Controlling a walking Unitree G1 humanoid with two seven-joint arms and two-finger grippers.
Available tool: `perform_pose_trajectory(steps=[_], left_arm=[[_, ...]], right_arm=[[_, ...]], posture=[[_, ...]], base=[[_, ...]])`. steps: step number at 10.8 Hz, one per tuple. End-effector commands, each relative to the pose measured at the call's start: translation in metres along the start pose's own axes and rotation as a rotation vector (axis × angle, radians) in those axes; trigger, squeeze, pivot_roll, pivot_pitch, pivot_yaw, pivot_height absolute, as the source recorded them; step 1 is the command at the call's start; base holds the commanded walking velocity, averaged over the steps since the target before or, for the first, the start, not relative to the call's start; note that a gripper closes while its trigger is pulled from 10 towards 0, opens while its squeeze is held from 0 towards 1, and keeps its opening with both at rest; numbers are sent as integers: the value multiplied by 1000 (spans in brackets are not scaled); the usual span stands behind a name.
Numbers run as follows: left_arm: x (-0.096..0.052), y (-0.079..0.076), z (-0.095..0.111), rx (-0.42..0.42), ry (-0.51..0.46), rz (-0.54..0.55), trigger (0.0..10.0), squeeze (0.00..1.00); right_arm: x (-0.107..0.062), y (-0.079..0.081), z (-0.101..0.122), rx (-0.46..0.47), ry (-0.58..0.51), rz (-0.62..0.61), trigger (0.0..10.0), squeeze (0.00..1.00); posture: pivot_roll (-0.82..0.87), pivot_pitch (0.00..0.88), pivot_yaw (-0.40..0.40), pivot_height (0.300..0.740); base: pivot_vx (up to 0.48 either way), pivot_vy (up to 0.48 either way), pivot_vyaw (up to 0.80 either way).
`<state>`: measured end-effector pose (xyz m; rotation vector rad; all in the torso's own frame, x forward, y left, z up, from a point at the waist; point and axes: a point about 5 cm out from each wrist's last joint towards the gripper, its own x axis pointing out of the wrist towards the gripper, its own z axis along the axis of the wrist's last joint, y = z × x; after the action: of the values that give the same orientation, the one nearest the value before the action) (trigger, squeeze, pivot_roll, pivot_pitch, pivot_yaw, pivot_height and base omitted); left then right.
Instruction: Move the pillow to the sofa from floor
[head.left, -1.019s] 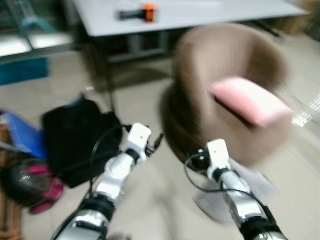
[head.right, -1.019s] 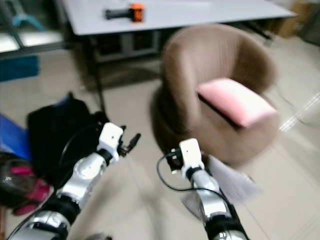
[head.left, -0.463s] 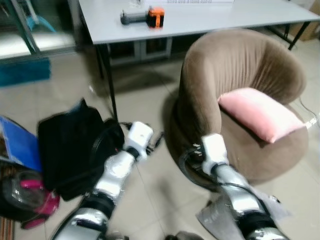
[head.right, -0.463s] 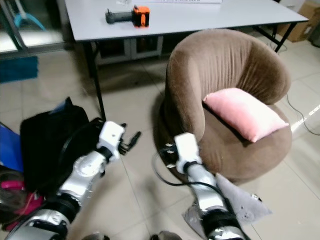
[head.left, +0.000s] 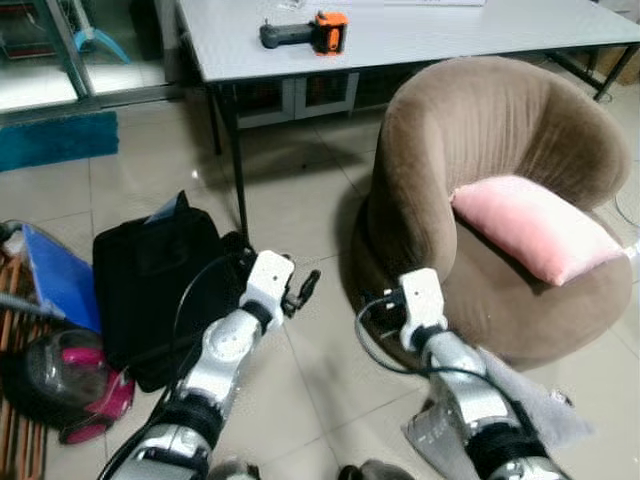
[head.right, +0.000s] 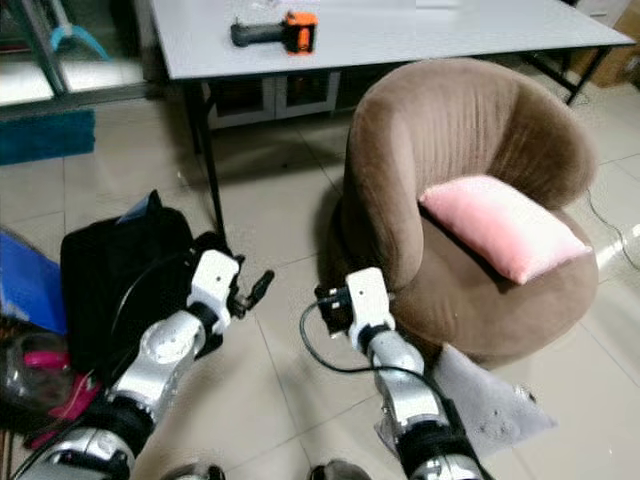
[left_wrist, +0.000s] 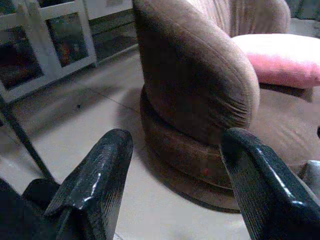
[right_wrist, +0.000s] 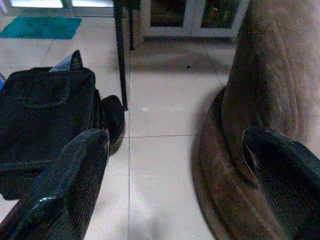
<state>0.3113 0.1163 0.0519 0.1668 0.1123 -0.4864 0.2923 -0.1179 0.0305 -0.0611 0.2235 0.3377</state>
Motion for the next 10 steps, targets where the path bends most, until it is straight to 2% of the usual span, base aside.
perform_pose_trajectory(steps=[1, 6, 7, 10], left_arm=[[1, -3, 3, -2, -17, -15, 10000, 0], [1, -3, 3, -2, -17, -19, 10000, 0], [1, -4, 2, -4, -17, -24, 10000, 0], [1, -6, 2, -7, -18, -27, 10000, 0]], right_arm=[[-2, -6, 0, 15, 2, -27, 10000, 161], [-4, -3, 0, 0, -6, -4, 10000, 192], [-5, -1, -2, -5, -5, 10, 10000, 349], [-8, 2, -4, -5, 3, 22, 10000, 416]], posture=[[-67, 108, -75, 740], [-66, 109, -75, 740], [-65, 112, -75, 740], [-66, 119, -81, 740]], base=[[0, 0, -763], [0, 0, -756], [0, 0, -781], [0, 0, -781]])
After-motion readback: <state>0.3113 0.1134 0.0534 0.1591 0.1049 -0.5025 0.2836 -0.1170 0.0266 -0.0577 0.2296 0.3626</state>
